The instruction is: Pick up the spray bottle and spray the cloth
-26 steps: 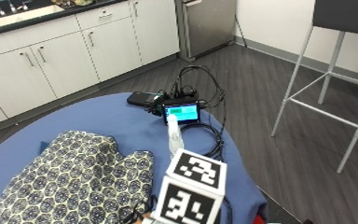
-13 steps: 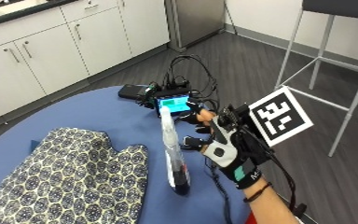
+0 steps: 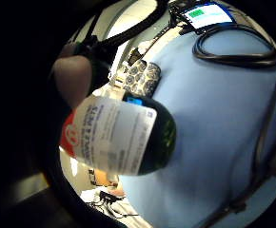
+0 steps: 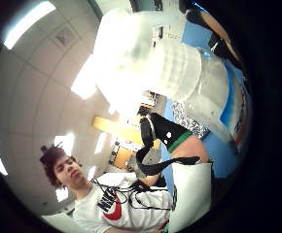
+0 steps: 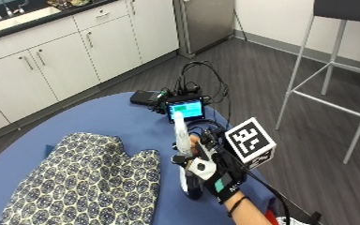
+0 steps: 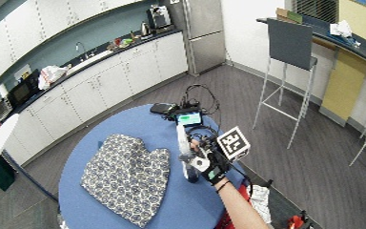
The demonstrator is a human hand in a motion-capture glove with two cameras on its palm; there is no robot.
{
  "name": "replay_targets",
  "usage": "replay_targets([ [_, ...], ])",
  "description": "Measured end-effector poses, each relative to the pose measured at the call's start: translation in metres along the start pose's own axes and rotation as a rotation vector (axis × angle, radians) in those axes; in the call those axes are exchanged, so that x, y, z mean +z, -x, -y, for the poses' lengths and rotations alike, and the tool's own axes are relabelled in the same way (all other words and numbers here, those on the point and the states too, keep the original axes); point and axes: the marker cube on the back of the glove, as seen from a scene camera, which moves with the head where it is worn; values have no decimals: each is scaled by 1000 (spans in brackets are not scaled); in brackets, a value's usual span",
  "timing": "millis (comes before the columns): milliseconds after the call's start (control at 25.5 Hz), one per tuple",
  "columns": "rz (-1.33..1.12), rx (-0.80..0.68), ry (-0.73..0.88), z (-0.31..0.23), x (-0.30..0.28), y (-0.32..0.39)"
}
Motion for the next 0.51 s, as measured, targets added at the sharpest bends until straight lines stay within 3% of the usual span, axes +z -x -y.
replay_targets([
  [314,-83,-2,-116,3,-2,4],
  [510,-107,12,-72,23,-18,19],
])
